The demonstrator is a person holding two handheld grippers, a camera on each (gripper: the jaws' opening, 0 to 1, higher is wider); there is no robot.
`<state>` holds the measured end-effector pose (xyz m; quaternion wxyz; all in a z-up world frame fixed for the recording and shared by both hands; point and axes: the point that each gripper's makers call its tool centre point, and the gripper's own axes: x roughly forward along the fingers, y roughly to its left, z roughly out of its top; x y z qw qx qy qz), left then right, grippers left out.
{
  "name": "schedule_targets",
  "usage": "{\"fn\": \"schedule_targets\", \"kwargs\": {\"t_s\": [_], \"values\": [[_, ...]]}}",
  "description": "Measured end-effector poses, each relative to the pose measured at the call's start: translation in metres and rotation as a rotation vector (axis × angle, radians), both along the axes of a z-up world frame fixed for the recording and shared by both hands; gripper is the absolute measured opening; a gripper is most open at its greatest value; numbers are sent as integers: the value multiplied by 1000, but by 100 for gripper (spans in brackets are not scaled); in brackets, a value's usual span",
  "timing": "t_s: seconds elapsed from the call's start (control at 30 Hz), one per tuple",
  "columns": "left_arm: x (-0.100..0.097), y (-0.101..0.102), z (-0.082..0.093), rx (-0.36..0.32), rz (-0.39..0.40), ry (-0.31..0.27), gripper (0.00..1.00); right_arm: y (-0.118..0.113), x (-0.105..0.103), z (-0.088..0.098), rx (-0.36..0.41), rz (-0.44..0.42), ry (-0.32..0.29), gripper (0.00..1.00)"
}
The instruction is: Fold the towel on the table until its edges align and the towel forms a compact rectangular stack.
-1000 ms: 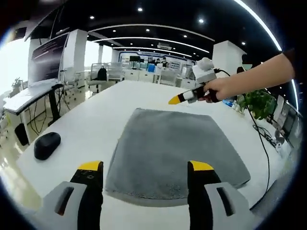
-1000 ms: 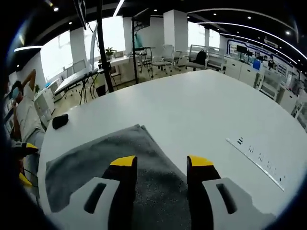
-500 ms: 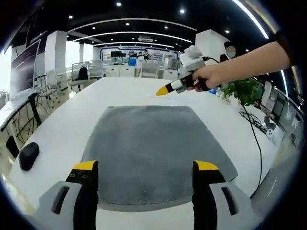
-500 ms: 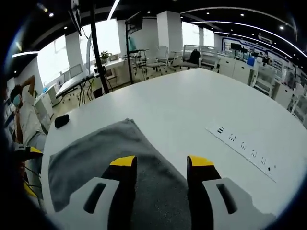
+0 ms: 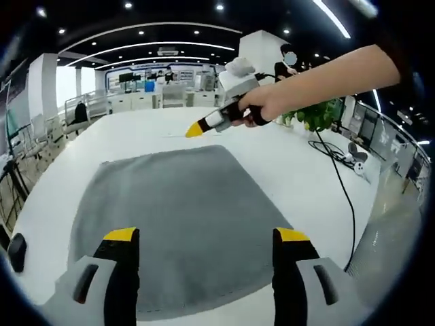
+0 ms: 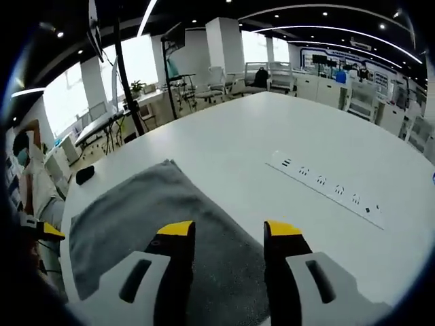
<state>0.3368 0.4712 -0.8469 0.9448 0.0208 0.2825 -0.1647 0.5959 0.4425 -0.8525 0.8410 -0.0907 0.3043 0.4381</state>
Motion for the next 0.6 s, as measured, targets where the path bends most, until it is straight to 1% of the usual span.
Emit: {"fn": "schedule_targets", "kwargs": {"t_s": [0.03, 0.1, 0.2, 0.3, 0.4, 0.43, 0.47, 0.53, 0.6], "values": [[1, -4, -1, -1, -11, 3, 82, 1, 1, -1, 2, -2, 0, 40], [2, -16, -2, -4, -47, 9, 82, -9, 5, -1, 0, -7, -4, 40], [3, -30, -4, -7, -84, 18, 82, -20, 5, -2, -7, -17, -4, 40], [6, -44, -5, -12, -122, 21, 82, -31, 13, -2, -5, -35, -2, 40], [10, -58, -3, -22, -158, 16, 82, -41, 13, -2, -6, -50, 2, 40], [9, -64, -3, -24, -183, 17, 81, -45, 11, -4, -10, -54, 3, 40], [8, -69, -4, -27, -198, 20, 81, -49, 10, -5, -13, -57, 4, 40], [3, -84, -6, -45, -255, 34, 81, -54, 10, -7, -16, -62, 6, 39], [-4, -94, -12, -36, -298, 55, 81, -58, 12, -10, -14, -71, 9, 39]]}}
